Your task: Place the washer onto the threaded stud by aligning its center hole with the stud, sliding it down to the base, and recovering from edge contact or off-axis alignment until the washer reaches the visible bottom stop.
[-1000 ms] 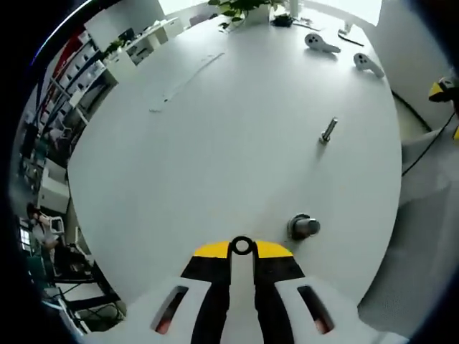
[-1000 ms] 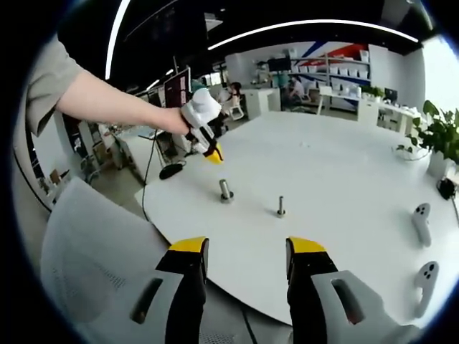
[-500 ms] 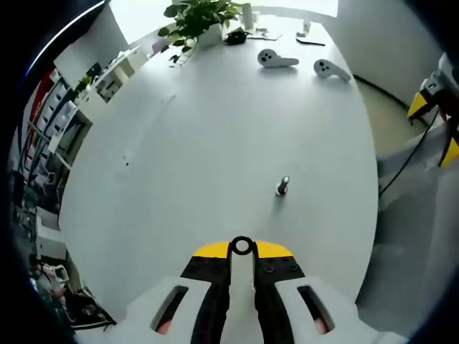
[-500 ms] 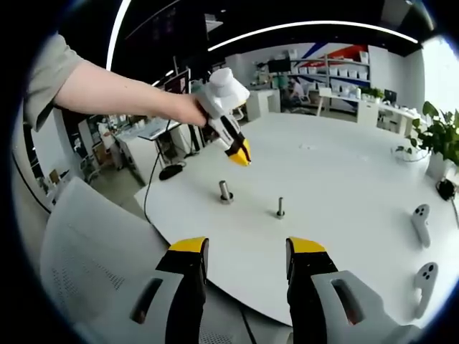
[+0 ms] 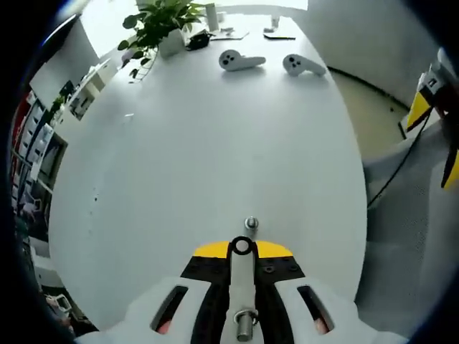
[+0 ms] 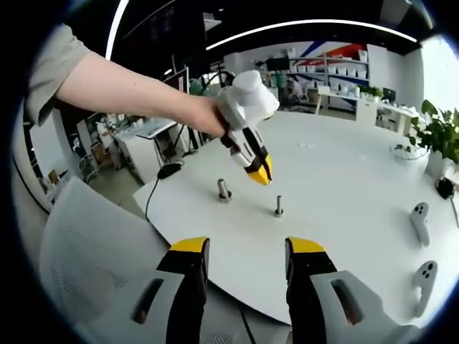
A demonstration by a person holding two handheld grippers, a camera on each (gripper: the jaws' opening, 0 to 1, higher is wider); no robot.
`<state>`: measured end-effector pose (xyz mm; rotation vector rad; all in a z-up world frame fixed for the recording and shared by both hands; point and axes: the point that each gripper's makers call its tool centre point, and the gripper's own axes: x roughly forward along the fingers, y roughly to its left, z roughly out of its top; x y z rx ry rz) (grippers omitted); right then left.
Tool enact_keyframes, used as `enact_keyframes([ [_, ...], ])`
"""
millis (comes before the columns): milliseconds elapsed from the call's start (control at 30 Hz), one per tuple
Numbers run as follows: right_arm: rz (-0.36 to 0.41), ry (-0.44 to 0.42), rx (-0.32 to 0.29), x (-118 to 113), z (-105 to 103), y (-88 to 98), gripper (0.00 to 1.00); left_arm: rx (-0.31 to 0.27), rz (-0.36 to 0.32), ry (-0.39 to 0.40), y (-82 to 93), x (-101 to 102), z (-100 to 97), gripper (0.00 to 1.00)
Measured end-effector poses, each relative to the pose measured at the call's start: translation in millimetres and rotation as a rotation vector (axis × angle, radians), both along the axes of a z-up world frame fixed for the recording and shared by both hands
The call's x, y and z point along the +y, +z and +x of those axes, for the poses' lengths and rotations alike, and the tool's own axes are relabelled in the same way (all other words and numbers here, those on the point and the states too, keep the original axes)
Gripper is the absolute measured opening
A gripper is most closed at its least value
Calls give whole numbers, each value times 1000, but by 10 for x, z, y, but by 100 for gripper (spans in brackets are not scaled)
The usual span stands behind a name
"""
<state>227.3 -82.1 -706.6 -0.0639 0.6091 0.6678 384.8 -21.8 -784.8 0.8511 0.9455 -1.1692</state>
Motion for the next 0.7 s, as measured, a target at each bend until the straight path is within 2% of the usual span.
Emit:
enact_keyframes([
  [333,1,-3,-2,-10,7,2,44,-1,28,-71,-88,-148,-11,8],
  [400,4,-12,-16,-27,24,27,44,-10,58,-101,-116,-133,-31,8],
  [700,3,-22,-16,-50,33,21,44,10,73,-112,-187,-185,-51,8],
])
